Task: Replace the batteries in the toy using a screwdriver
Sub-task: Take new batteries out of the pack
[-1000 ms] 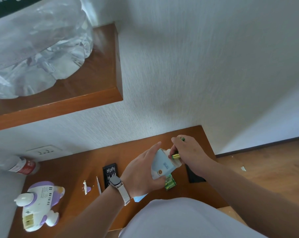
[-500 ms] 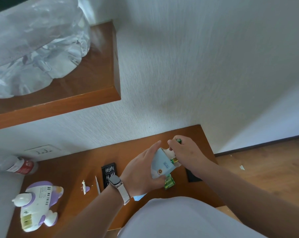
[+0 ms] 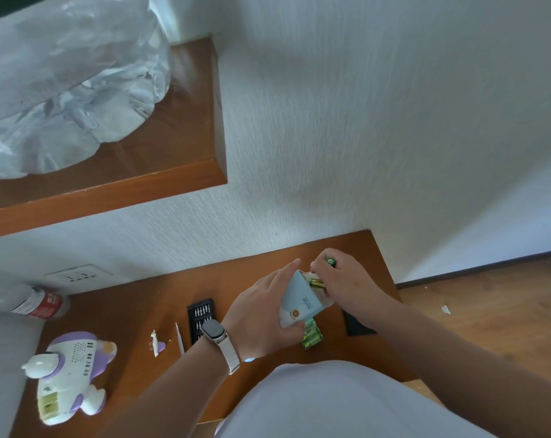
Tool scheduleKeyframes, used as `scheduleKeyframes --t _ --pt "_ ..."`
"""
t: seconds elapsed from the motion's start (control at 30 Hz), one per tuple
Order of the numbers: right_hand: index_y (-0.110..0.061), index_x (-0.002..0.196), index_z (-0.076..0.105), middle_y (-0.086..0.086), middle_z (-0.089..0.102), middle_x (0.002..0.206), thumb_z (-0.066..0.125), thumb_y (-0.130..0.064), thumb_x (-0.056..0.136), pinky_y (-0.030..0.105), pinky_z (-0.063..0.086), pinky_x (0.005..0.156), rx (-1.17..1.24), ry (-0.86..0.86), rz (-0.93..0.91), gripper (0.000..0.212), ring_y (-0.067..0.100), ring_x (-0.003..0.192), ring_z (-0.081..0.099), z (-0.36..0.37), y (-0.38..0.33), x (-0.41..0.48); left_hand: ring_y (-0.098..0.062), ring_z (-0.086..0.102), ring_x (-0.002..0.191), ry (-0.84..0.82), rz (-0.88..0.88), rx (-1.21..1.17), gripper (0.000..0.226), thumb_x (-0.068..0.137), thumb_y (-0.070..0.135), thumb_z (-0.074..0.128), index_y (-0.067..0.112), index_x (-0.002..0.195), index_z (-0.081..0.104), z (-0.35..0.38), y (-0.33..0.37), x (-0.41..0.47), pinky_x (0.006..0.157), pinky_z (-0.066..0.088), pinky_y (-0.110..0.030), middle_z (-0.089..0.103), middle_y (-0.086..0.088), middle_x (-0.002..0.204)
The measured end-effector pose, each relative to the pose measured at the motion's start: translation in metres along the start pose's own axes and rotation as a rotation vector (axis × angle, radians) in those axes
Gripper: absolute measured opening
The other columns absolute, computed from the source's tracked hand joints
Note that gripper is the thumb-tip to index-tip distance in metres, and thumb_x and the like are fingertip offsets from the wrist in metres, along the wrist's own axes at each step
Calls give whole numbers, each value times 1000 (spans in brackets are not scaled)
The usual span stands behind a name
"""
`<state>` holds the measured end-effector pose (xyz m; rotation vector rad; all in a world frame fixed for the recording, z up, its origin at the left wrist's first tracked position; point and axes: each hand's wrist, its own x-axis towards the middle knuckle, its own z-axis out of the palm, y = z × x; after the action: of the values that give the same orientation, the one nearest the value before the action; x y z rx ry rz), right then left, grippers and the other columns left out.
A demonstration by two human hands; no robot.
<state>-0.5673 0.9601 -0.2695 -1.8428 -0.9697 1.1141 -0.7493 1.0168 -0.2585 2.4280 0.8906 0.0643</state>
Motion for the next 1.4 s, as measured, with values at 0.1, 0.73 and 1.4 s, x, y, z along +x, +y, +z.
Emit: scheduleKeyframes --t 0.1,0.73,1.4 --pt "-22 85 53 4 60 85 45 -27 98 28 56 60 -21 -104 -30 16 16 82 66 0 -1 -1 -4 51 110 -5 1 14 101 71 54 65 38 155 12 1 -2 0 73 33 -2 52 8 141" --pt "-46 86 55 -23 61 86 61 -43 87 17 49 59 -219 -291 -232 7 -1 80 58 -27 -11 4 -2 48 101 52 -11 -47 96 68 54 65 55 141 3 -6 -5 -1 69 36 -2 53 7 137" --pt "-28 104 68 -9 72 83 60 -35 97 13 49 58 172 -170 -127 13 -2 72 66 -20 -7 -6 -3 50 103 83 -9 -85 97 69 62 64 40 152 18 -8 -7 -3 71 40 -5 54 8 134"
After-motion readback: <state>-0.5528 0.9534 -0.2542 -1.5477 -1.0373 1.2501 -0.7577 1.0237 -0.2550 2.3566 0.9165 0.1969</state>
